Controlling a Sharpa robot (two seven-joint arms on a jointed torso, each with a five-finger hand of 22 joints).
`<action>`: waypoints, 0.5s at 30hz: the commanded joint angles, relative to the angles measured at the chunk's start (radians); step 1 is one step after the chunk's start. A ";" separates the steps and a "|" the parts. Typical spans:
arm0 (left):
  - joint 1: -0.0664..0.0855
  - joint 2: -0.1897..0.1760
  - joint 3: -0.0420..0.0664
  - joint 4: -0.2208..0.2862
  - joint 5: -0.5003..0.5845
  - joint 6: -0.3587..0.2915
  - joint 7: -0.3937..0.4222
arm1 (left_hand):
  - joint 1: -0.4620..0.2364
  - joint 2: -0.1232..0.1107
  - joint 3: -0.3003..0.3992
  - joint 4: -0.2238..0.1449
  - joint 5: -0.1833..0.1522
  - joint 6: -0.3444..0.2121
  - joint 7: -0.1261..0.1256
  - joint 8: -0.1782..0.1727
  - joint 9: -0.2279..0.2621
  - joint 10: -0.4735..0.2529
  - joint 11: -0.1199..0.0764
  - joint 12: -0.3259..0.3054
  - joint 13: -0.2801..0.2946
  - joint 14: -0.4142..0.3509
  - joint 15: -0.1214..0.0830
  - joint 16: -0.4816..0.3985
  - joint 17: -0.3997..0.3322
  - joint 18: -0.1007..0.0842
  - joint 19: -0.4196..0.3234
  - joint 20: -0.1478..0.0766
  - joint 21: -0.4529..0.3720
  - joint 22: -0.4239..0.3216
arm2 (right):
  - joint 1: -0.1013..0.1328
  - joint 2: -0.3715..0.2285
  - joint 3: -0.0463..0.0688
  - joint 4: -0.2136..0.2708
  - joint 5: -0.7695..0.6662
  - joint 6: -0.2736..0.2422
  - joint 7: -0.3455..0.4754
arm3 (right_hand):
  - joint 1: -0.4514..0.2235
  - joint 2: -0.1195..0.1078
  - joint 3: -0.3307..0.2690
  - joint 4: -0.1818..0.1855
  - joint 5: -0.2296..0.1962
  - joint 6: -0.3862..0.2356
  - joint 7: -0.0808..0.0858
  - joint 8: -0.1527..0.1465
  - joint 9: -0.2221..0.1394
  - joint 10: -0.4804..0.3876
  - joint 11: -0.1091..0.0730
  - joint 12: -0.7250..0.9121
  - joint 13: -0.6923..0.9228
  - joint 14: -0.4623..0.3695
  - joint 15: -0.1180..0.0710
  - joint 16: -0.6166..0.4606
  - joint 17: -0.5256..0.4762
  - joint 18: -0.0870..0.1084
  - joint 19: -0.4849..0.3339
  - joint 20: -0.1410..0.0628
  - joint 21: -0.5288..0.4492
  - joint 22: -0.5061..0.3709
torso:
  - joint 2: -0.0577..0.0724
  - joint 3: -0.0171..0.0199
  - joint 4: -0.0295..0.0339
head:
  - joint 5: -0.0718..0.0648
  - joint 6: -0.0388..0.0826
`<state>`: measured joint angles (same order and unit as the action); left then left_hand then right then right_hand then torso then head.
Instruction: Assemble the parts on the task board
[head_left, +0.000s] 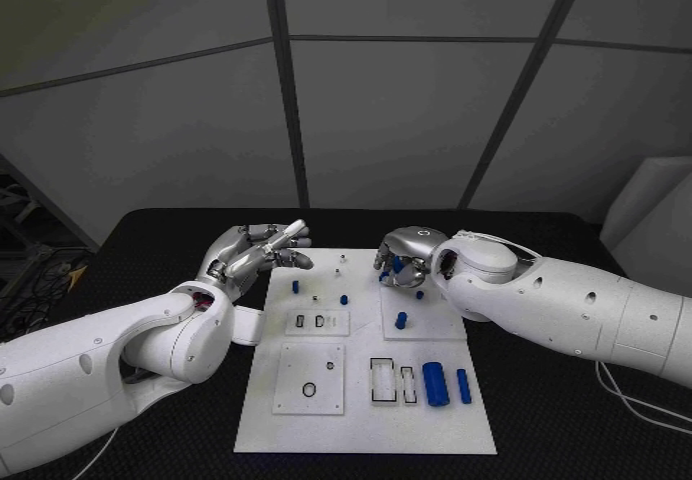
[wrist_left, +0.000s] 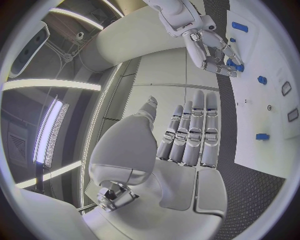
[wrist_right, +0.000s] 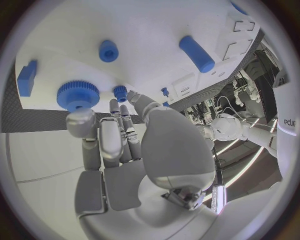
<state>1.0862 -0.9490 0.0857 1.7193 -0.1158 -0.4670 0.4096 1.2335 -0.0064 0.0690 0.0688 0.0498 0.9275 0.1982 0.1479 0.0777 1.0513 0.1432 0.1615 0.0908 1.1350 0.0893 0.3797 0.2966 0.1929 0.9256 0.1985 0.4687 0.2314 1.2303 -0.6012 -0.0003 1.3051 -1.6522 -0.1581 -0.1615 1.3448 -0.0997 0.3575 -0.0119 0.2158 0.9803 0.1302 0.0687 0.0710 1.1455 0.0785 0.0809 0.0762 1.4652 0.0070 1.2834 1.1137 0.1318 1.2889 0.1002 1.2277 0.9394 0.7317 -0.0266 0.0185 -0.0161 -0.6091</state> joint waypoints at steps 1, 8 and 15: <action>0.001 -0.001 0.001 0.002 -0.010 0.018 -0.004 | 0.003 0.007 -0.003 -0.003 0.000 0.006 0.004 -0.006 -0.001 0.003 0.003 -0.005 -0.001 -0.006 -0.001 0.005 0.002 -0.013 0.003 -0.001 0.007 0.001 | 0.003 0.004 0.000 -0.005 -0.004 0.034 -0.004 | 0.005 0.004 0.009 0.000 0.007 0.009 0.001 0.002 0.001 0.011 0.000 0.004 0.002 0.042 -0.010 0.006 0.002 -0.017 0.008 0.001 0.008 0.005 | 0.001 0.0007 -0.0007 | 0.002 -0.003; 0.001 -0.002 0.001 0.001 -0.009 0.022 -0.009 | 0.002 0.008 -0.004 -0.003 0.000 0.006 0.004 -0.007 -0.001 0.003 0.003 -0.005 -0.002 -0.006 -0.001 0.006 0.003 -0.013 0.002 -0.001 0.007 0.002 | 0.003 0.008 0.000 -0.011 -0.004 0.046 -0.017 | 0.008 0.005 0.017 0.002 0.008 0.017 0.006 0.004 0.002 0.021 -0.003 0.006 0.002 0.041 -0.014 0.013 0.009 -0.020 0.014 -0.001 0.020 0.023 | 0.001 0.0011 -0.0006 | 0.006 -0.007; 0.001 -0.004 0.001 -0.001 -0.009 0.025 -0.011 | 0.001 0.009 -0.004 -0.002 0.000 0.007 0.004 -0.008 -0.002 0.003 0.003 -0.006 -0.002 -0.008 0.000 0.007 0.004 -0.013 0.002 0.000 0.008 0.002 | 0.003 0.006 0.000 -0.015 -0.008 0.048 -0.026 | 0.010 0.005 0.021 0.002 0.008 0.023 0.008 0.006 0.003 0.023 -0.003 0.005 0.002 0.040 -0.014 0.014 0.010 -0.020 0.013 -0.002 0.022 0.024 | 0.001 0.0008 -0.0021 | 0.009 -0.011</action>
<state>1.0862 -0.9519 0.0857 1.7177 -0.1162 -0.4582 0.3987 1.2334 -0.0064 0.0689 0.0688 0.0497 0.9310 0.2018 0.1439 0.0777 1.0512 0.1433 0.1615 0.0900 1.1350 0.0893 0.3797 0.3002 0.1930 0.9256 0.1985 0.4724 0.2326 1.2303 -0.5949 -0.0006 1.2899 -1.6524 -0.1236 -0.1769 1.3488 -0.0957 0.3705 -0.0094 0.2200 0.9947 0.1377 0.0687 0.0729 1.1633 0.0750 0.0809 0.0772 1.4650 -0.0003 1.2944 1.1217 0.1319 1.2960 0.1001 1.2459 0.9621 0.7325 -0.0256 0.0172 -0.0078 -0.6190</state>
